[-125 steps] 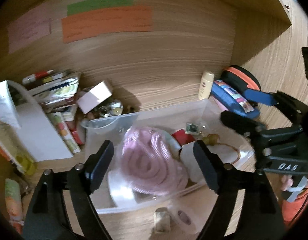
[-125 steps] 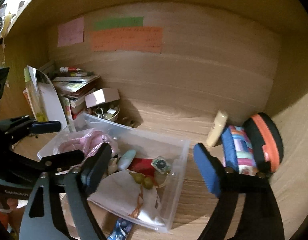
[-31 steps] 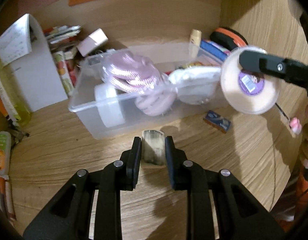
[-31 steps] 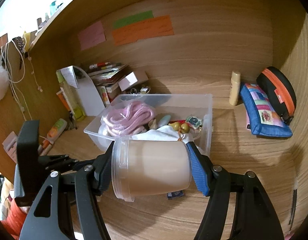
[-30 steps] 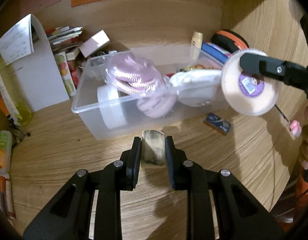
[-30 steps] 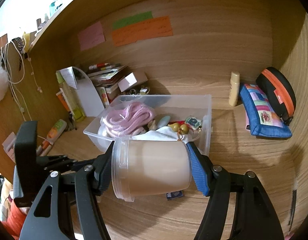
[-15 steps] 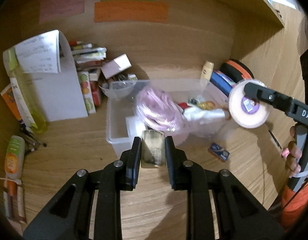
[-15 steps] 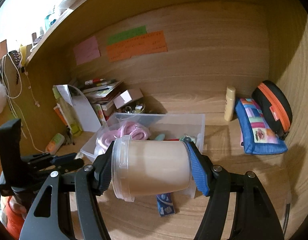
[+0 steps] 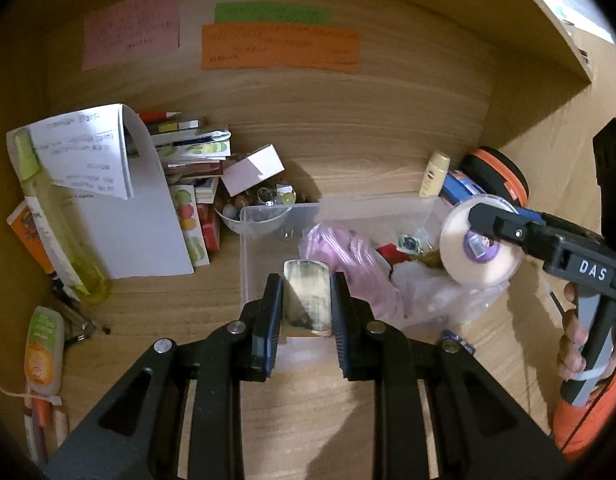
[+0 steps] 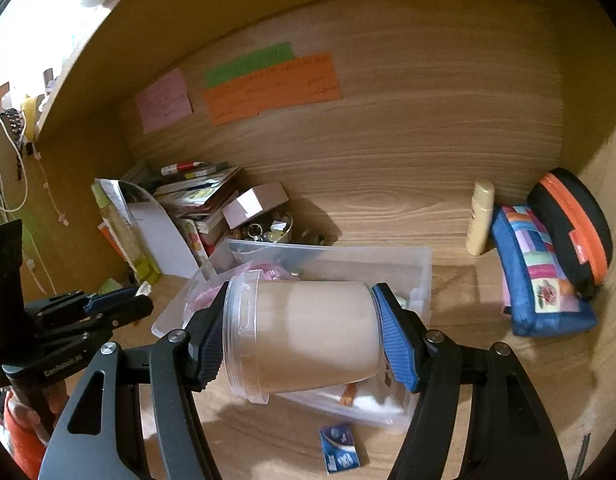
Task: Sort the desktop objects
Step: 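Carry the jar and vial over the clear box with both tools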
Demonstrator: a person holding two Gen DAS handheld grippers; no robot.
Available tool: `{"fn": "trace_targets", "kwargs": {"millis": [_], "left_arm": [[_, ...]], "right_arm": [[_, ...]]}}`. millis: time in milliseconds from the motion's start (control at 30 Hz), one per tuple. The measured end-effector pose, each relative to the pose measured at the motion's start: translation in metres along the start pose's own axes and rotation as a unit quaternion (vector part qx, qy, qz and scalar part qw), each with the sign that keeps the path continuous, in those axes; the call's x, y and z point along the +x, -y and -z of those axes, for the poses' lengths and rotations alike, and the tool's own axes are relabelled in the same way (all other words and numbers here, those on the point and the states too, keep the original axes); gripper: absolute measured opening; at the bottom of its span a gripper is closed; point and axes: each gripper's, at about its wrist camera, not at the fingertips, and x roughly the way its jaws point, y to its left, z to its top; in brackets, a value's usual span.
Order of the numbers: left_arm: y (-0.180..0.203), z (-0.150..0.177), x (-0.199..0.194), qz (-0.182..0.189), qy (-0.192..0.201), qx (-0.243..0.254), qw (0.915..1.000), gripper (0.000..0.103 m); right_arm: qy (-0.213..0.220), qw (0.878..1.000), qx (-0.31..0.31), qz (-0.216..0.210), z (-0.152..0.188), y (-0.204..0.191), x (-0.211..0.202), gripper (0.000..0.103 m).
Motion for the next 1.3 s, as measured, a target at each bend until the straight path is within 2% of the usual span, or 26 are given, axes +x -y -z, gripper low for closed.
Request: {"fn": "trace_targets", "kwargs": {"millis": [333, 567, 1067, 1133, 1300], "left_arm": [[-0.023, -0.018, 0.028, 0.001, -0.010, -0.017, 0.9998, 0.023], [-0.027, -0.025, 0.048, 0.010, -0.021, -0.015, 0.9996, 0.023], [-0.023, -0.024, 0.073, 0.017, -0.037, -0.003, 0.9992, 0.023], [-0.024, -0.024, 0.070, 0.018, -0.035, -0.005, 0.9992, 0.024], [-0.023, -0.025, 0.064, 0.016, -0.026, -0.003, 0.9995, 0.042]], "right_arm": [[-0.021, 1.000, -0.002, 0.002, -0.014, 0.001, 0.037, 0.064], [-0.041, 0.999, 0.004, -0.005, -0.011, 0.007, 0.057, 0.064], [-0.059, 0.996, -0.037, 0.046, 0.000, -0.003, 0.080, 0.064], [-0.062, 0.996, -0.044, 0.051, 0.001, -0.006, 0.082, 0.065], [-0.059, 0.995, -0.068, 0.052, 0.002, -0.015, 0.080, 0.068]]}}
